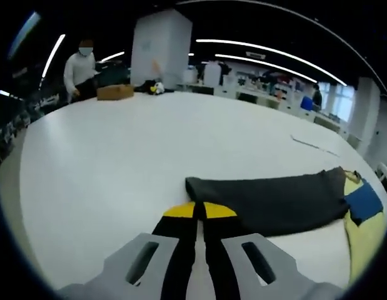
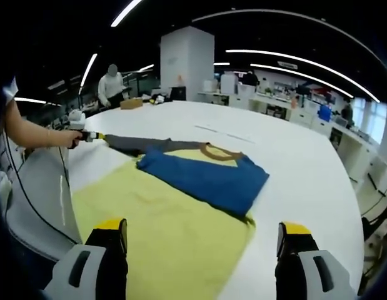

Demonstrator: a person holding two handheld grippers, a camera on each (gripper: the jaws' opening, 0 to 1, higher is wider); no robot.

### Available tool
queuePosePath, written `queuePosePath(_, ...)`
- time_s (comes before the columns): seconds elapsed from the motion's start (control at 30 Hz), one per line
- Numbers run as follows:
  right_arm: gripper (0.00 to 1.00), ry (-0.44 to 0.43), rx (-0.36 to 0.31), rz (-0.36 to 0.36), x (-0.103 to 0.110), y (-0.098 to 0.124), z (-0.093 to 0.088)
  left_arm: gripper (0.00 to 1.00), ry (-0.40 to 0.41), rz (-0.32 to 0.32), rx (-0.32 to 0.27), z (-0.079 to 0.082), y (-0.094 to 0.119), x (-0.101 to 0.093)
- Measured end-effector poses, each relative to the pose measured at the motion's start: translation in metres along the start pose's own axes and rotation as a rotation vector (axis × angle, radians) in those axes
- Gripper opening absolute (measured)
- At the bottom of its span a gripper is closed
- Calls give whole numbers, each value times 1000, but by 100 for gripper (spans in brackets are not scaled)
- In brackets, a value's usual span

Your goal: Fold the garment on the visible template until the final outline fits inside the template.

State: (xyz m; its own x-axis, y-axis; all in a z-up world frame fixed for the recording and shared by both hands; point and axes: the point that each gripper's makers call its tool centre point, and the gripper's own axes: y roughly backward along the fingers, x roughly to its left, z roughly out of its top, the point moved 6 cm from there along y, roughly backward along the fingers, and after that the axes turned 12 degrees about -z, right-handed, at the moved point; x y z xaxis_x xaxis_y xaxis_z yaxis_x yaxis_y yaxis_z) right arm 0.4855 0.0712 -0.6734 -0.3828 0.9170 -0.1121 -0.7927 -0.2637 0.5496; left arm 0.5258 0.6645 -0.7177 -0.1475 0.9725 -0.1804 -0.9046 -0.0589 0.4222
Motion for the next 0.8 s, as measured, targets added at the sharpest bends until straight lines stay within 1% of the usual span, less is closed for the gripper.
queuePosePath(0.1,99,0,3,-1,1,1,-1,0,2,-2,4,1,-3,-2)
queuePosePath(0.17,99,-5,9,0,1,2,-2,0,-35,6,22,0,-3,-3)
queuePosePath(0.37,99,-25,7,0,1,5,-2,0,-11,12,31,-5,1,-1)
queuePosePath(0.5,99,-30,10,1,1,8,-3,0,-10,2,17,-1,5,-5)
queuePosePath(0.7,99,-40,5,-2,-1,11,-3,0,5,-20,-18,9,10,-14)
queuePosePath(0.8,99,-33,5,2,-1,12,-4,0,7,-17,-18,12,13,-21)
